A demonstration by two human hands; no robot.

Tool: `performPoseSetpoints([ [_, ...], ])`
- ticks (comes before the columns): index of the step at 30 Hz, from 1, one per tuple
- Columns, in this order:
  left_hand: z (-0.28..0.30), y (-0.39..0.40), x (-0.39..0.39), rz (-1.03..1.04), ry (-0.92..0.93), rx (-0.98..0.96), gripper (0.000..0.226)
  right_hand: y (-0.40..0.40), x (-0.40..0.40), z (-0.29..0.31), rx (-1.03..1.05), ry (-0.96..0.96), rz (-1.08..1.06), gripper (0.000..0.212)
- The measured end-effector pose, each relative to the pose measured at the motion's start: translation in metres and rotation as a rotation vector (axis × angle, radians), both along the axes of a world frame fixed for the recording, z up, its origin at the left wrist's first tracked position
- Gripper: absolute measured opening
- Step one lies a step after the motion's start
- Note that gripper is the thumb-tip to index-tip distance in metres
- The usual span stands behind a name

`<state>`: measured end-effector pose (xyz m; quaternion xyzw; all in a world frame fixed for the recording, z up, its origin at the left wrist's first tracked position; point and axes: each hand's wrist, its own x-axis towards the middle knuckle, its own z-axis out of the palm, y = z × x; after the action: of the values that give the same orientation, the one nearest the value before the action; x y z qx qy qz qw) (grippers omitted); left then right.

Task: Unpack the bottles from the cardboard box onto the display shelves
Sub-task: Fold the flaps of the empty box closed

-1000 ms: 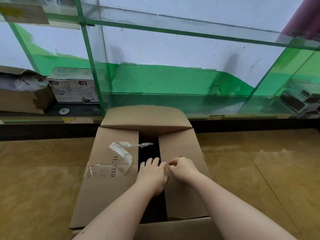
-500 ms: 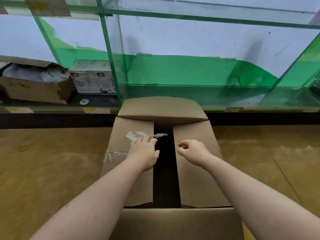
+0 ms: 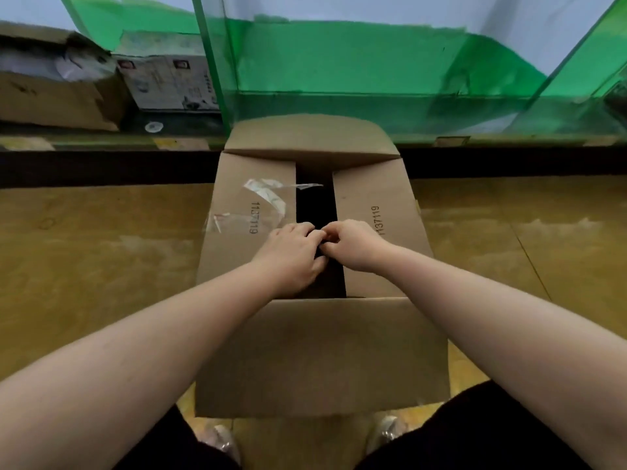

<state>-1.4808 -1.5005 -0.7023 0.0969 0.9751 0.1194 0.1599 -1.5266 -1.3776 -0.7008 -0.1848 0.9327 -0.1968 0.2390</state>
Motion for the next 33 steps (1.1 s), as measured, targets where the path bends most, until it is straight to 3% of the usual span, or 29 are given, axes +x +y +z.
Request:
performPoseSetpoints([
  [6, 0.005, 0.002, 0.062, -0.178, 0.045, -0.046, 0.046, 0.012, 0.058, 0.009, 0.064, 0.013, 0.225, 0.025],
  [13, -0.019, 0.008, 0.125, -0.392, 0.106, -0.182, 0.051, 0.032, 0.112, -0.006, 0.254, 0.123, 0.652, 0.039],
  [17, -0.038, 0.006, 0.145, -0.419, 0.0, -0.331, 0.069, 0.041, 0.127, -0.023, 0.331, 0.229, 0.771, 0.039],
  [20, -0.06, -0.003, 0.156, -0.467, 0.12, -0.301, 0.098, 0.047, 0.132, -0.031, 0.329, 0.261, 0.798, 0.042],
  [22, -0.07, -0.006, 0.157, -0.48, 0.221, -0.307, 0.112, 0.052, 0.134, -0.036, 0.356, 0.275, 0.814, 0.055],
  [24, -0.079, -0.007, 0.155, -0.476, 0.324, -0.31, 0.108, 0.053, 0.135, -0.039, 0.382, 0.292, 0.82, 0.074],
  [28, -0.087, -0.005, 0.151, -0.488, 0.52, -0.259, 0.069, 0.057, 0.136, -0.039, 0.422, 0.27, 0.788, 0.094],
  [33, -0.079, -0.002, 0.157, -0.47, 0.474, -0.213, 0.078, 0.059, 0.137, -0.036, 0.379, 0.288, 0.794, 0.108],
])
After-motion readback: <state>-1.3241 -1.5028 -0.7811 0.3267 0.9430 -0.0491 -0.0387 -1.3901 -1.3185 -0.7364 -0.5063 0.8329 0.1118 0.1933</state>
